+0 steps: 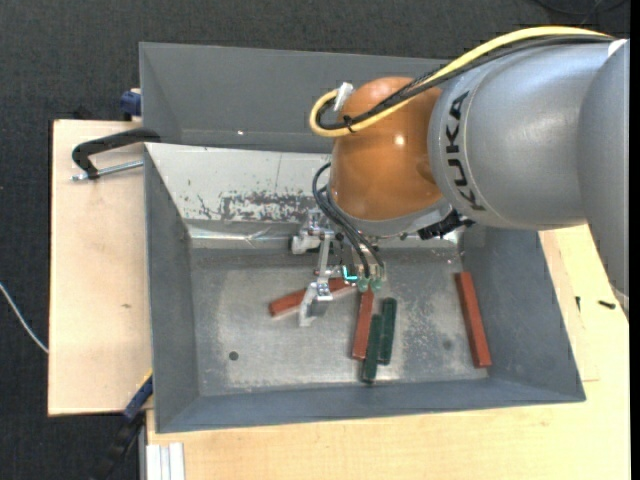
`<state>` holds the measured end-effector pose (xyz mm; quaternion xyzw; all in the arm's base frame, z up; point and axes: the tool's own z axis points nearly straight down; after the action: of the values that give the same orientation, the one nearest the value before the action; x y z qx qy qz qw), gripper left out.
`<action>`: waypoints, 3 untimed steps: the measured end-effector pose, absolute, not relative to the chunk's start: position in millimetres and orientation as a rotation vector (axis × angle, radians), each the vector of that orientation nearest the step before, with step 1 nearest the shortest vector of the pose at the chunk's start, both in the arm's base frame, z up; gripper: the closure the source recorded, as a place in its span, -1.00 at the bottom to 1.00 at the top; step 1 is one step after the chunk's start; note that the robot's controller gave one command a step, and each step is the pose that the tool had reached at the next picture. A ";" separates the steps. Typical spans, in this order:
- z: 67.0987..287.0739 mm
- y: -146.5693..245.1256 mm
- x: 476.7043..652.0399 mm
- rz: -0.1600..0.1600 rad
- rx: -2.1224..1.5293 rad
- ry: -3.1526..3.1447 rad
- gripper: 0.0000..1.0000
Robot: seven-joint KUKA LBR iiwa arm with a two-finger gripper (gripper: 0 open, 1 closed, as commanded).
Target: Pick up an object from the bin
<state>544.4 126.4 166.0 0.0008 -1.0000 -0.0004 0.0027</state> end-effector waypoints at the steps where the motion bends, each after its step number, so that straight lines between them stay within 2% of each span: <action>1: 169.3 125.9 546.2 -0.003 0.000 -3.143 -1.00; 2: 78.6 86.6 567.7 -0.001 0.111 -3.139 1.00; 3: 78.6 86.6 567.8 -0.001 0.111 -3.139 1.00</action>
Offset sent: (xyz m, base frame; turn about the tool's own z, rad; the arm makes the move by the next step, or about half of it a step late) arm 0.0209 -0.0406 -0.0932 -0.0691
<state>567.8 86.6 78.6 0.0353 -0.9994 -0.0004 0.0002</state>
